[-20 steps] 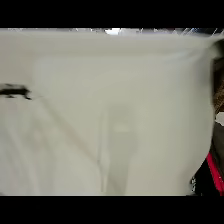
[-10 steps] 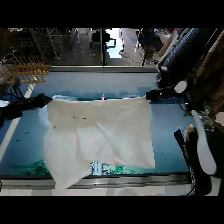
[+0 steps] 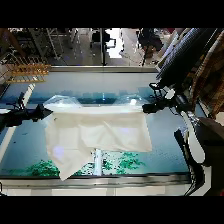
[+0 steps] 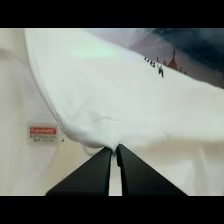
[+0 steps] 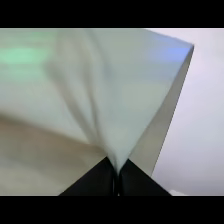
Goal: Fold the clothes and pants, and hang the long-sleeved shirts on hangers.
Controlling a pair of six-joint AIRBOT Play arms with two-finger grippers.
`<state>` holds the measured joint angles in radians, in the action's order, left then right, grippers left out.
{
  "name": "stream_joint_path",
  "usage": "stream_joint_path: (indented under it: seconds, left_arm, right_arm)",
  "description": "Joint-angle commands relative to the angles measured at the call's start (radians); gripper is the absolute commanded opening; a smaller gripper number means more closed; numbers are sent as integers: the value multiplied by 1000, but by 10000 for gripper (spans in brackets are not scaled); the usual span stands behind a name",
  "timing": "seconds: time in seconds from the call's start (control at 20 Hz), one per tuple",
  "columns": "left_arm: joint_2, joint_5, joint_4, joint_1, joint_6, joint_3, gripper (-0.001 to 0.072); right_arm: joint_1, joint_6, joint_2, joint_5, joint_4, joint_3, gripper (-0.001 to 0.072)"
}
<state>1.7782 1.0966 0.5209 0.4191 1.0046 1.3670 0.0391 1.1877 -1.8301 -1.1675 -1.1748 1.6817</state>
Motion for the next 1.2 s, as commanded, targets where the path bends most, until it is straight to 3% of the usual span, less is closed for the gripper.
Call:
stream_joint_path:
  seconds: [0.0, 0.05, 0.1, 0.15, 0.25, 0.35, 0.55, 0.6, 0.7, 0.95, 1.0, 1.15]
  left_arm:
    - [34, 94, 78, 16, 39, 0, 433]
    - [34, 114, 86, 17, 40, 0, 590]
    - [32, 162, 101, 28, 57, 0, 499]
    - [28, 227, 152, 43, 119, -1, 407]
    - [0, 341, 360, 60, 221, -23, 391]
    - [-93, 358, 536, 60, 267, -141, 391]
    - [-363, 269, 557, 65, 225, -475, 397]
    - [-418, 246, 556, 68, 213, -535, 422]
    - [-489, 200, 562, 68, 210, -617, 541]
    - [-498, 119, 536, 67, 166, -706, 544]
    - [-498, 89, 507, 67, 156, -716, 544]
    - [-491, 14, 384, 66, 85, -738, 539]
  right_arm:
    - [-2, -2, -13, -77, -8, 0, 422]
    - [11, 9, -11, -103, -16, 0, 482]
    - [37, 23, -11, -161, -12, 0, 425]
    - [73, 34, -8, -233, -4, -13, 422]
    - [156, 33, 34, -326, 42, -122, 422]
    - [240, -3, 120, -313, 127, -330, 423]
    - [351, -175, 254, -262, 285, -686, 461]
    - [361, -199, 260, -252, 293, -725, 461]
    - [364, -227, 259, -206, 303, -777, 461]
    - [311, -312, 257, -129, 413, -807, 460]
    - [299, -311, 257, -111, 420, -807, 448]
    - [266, -311, 257, -100, 419, -807, 262]
